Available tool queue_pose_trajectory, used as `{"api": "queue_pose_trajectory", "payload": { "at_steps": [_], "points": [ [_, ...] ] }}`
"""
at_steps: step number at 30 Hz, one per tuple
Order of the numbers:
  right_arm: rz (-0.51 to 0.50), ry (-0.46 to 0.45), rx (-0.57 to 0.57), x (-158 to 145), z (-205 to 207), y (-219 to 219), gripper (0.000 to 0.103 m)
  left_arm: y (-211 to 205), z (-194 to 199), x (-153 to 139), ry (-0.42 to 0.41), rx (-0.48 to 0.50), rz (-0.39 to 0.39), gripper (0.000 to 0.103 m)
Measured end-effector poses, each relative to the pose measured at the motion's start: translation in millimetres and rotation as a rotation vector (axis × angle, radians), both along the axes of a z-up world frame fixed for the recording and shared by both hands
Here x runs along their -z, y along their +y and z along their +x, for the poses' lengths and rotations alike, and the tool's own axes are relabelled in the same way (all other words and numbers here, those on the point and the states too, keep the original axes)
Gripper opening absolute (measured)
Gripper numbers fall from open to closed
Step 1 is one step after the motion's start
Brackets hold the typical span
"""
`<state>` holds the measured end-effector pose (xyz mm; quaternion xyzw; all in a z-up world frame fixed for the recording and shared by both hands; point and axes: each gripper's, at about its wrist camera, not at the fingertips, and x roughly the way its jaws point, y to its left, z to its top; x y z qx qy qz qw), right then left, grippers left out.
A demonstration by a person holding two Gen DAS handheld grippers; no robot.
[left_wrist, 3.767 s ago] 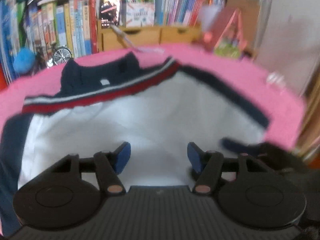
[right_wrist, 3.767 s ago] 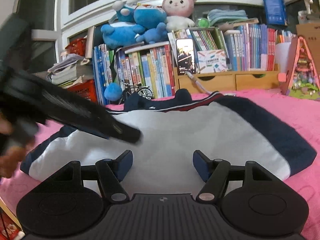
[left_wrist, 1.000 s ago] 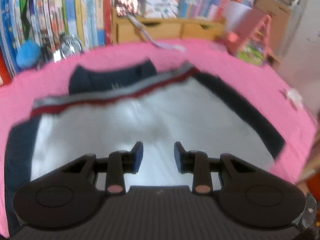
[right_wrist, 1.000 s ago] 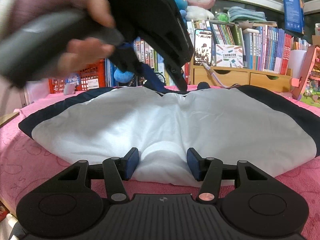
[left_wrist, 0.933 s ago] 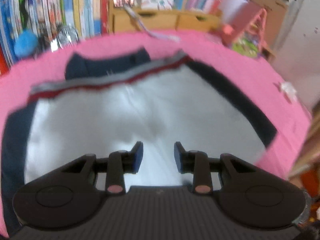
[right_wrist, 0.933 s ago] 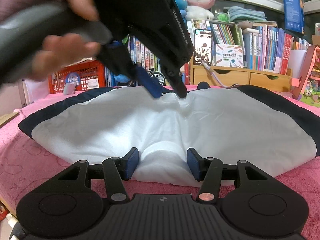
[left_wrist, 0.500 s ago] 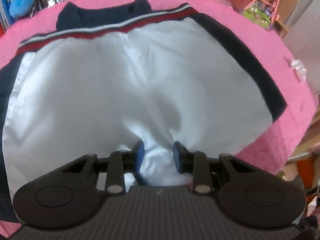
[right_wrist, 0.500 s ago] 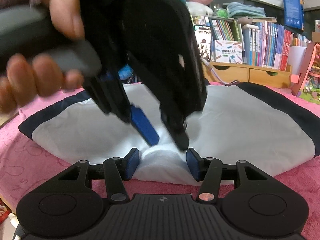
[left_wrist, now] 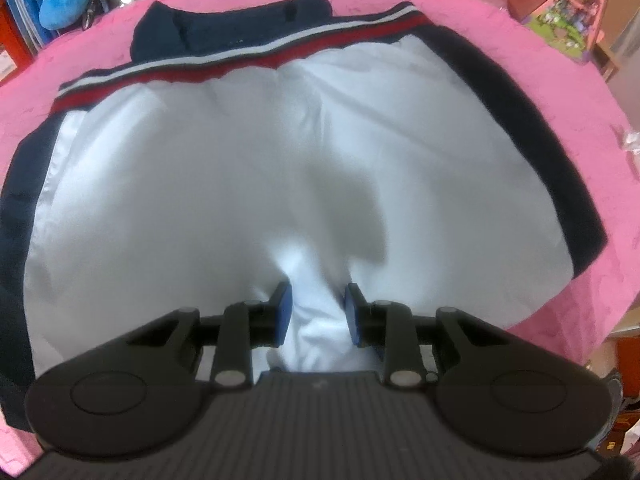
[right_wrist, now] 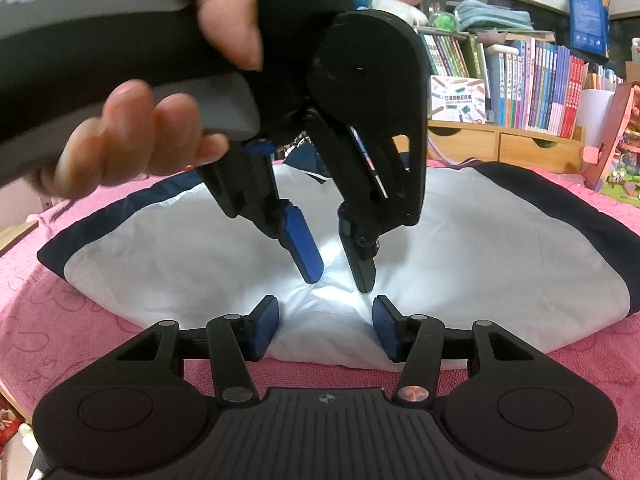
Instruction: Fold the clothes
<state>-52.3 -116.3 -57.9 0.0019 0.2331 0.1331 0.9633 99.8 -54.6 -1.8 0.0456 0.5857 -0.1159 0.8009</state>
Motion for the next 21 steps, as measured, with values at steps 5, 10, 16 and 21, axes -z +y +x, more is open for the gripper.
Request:
{"api": "queue_pose_trajectory", "payload": {
  "at_steps": [5,10,16,21],
  "points": [
    [0.002,0.009,0.0,-0.1,1.3,0.6,0.052,-17.2,6.7,3.5,-0.018,-0.015,0.08,0.031],
    [0.006,0.015,-0.007,-0.7,1.1,-1.5,0.051,-15.9,26.0,6.9,-0.063,-0.075,0.087,0.043],
    [0.003,0.007,-0.008,0.4,-1.2,-0.9,0.049,-15.4,64.1,10.9,-0.16,-0.133,0.076,0.046],
    [-0.008,-0.009,-0.009,1.7,-4.2,1.4,0.046,-8.0,97.4,10.9,-0.205,-0.186,0.046,0.045]
  ]
}}
